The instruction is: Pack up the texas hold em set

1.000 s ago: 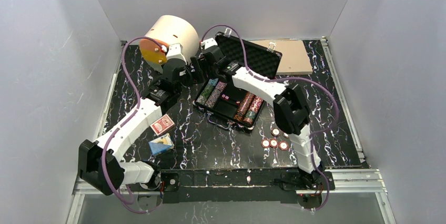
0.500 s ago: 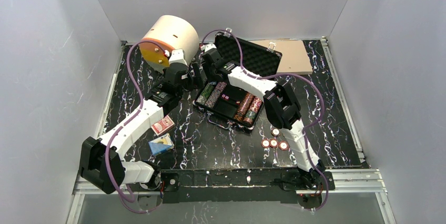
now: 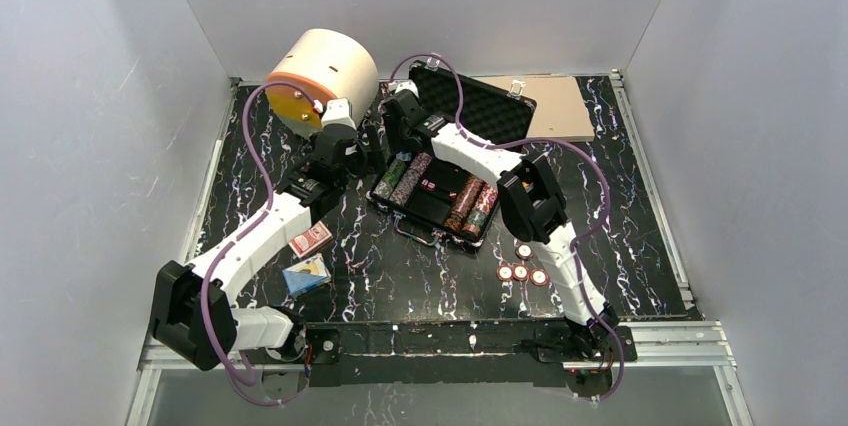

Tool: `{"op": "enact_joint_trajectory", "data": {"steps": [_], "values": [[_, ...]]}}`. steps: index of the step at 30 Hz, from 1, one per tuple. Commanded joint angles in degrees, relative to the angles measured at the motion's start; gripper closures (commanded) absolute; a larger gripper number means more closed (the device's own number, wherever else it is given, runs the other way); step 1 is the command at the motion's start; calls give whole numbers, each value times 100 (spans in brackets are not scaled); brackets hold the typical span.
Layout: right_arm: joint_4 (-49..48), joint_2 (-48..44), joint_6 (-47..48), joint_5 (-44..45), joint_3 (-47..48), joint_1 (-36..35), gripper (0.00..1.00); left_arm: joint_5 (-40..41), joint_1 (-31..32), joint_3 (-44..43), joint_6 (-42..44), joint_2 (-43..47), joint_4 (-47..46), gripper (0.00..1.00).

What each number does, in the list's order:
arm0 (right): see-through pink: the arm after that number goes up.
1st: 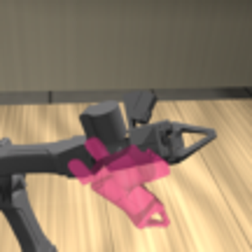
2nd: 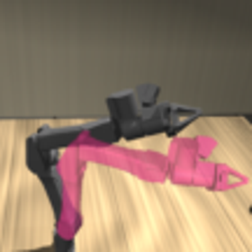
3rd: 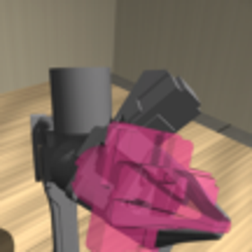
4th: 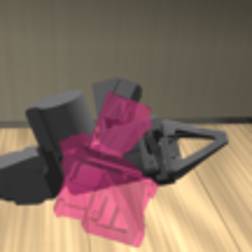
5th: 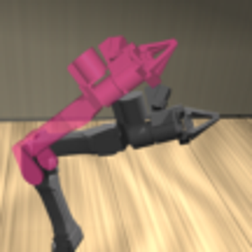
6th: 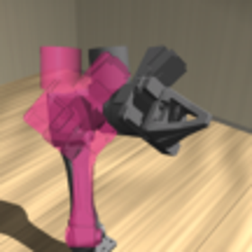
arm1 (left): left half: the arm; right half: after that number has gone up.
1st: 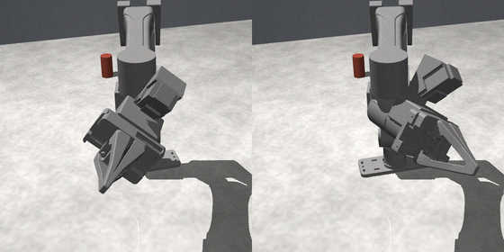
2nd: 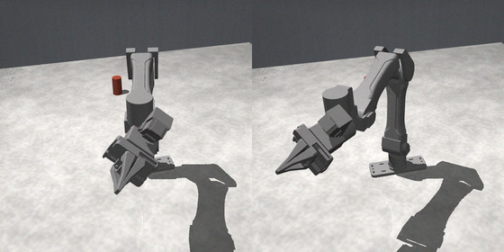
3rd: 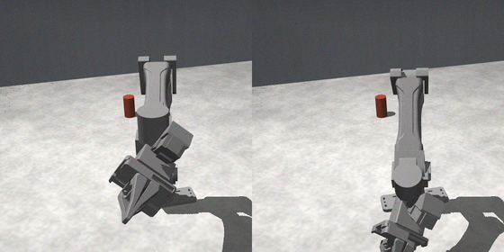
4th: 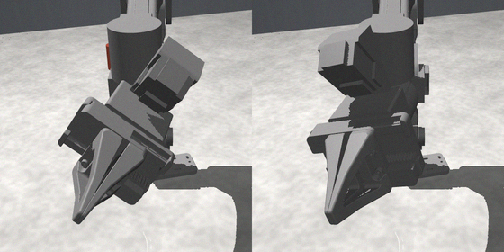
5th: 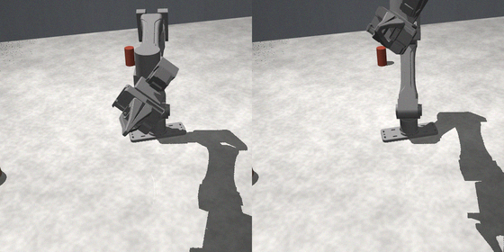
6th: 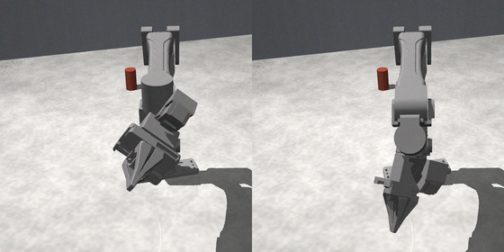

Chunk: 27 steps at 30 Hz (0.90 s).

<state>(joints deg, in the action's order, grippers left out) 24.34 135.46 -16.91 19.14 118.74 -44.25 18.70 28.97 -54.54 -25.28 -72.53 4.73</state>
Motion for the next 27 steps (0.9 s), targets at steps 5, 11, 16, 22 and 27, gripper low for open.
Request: {"op": "enact_joint_trajectory", "data": {"steps": [5,11,16,22,27], "values": [[315,148,-1399,440,173,68,45,187,-6,97,28,272,20,18],[535,244,-1908,426,163,70,49,178,-6,175,1,355,52,18],[400,312,-2033,345,144,74,49,171,-6,262,-21,442,98,18],[295,350,-1947,278,269,72,45,186,-6,354,13,568,155,18],[286,281,-1919,393,202,71,51,192,-6,407,23,608,168,18]]}}
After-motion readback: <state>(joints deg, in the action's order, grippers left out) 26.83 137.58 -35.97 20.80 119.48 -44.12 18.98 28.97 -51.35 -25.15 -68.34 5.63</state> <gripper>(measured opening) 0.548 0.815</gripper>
